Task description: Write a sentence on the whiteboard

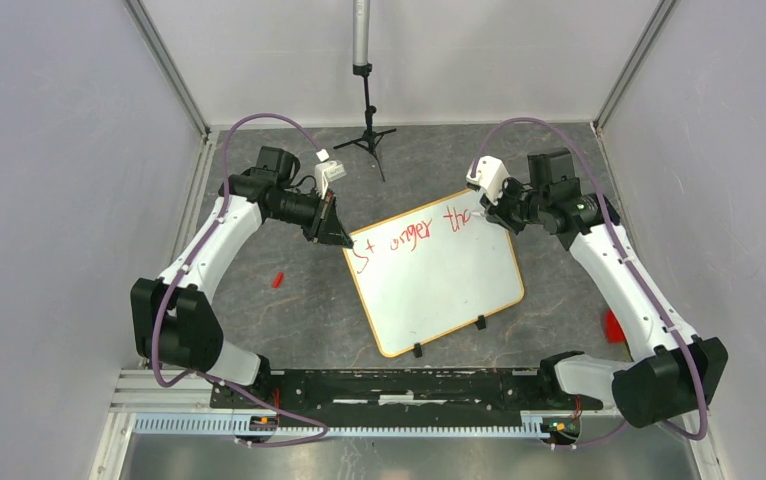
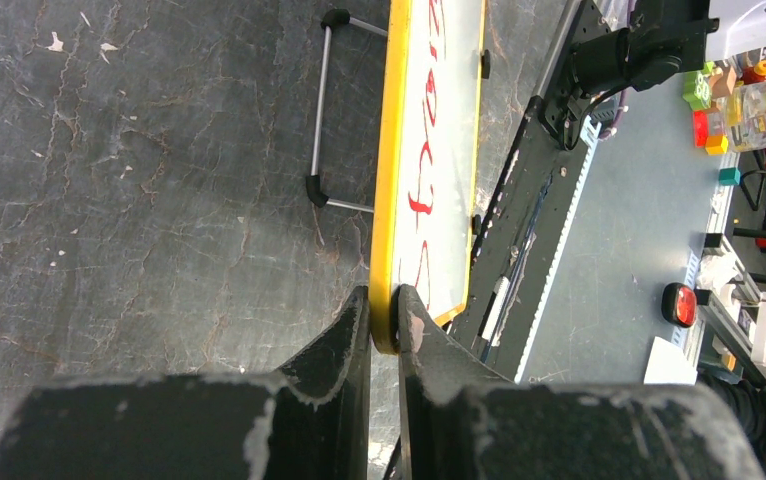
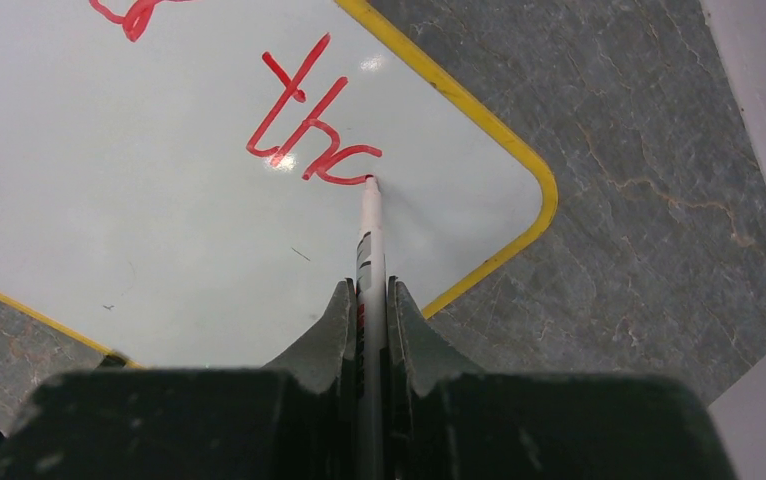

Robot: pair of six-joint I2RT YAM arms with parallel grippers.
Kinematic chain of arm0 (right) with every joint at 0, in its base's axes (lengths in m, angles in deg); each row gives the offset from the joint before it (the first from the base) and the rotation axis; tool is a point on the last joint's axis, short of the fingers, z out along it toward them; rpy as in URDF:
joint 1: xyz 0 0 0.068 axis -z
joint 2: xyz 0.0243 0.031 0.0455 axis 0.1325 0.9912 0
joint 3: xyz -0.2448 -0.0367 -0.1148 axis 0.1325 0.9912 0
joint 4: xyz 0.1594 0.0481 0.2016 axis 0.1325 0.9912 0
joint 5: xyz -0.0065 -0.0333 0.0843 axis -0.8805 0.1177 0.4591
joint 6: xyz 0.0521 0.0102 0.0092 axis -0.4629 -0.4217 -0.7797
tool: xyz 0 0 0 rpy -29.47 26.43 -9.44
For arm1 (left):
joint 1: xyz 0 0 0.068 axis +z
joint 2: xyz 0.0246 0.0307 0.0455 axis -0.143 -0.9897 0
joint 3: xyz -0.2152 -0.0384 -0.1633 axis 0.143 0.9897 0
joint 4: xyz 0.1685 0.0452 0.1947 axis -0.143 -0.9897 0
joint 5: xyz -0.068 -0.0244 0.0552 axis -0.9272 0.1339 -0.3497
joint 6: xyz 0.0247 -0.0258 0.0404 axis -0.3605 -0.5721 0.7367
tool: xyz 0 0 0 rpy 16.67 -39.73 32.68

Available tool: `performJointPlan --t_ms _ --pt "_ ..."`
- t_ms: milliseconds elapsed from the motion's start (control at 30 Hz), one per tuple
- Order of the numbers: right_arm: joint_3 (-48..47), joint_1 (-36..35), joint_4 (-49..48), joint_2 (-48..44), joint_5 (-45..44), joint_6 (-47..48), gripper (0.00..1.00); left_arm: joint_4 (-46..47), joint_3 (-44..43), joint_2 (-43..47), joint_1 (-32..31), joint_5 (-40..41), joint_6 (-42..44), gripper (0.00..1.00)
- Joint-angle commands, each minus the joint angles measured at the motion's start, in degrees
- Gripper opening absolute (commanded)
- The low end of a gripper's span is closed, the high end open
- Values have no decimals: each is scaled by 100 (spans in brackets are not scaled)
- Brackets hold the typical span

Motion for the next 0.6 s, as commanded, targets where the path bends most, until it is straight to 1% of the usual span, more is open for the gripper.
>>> performJointPlan --t_ms 0,367,567 --pt "-276 7 -284 88 -89 -83 0 127 -66 -19 -17 25 63 2" --pt "-422 1 -276 151 -36 -111 0 123 -110 -44 -18 25 47 3" --pt "-244 6 -206 99 -15 -56 0 127 -102 -34 -19 24 42 2"
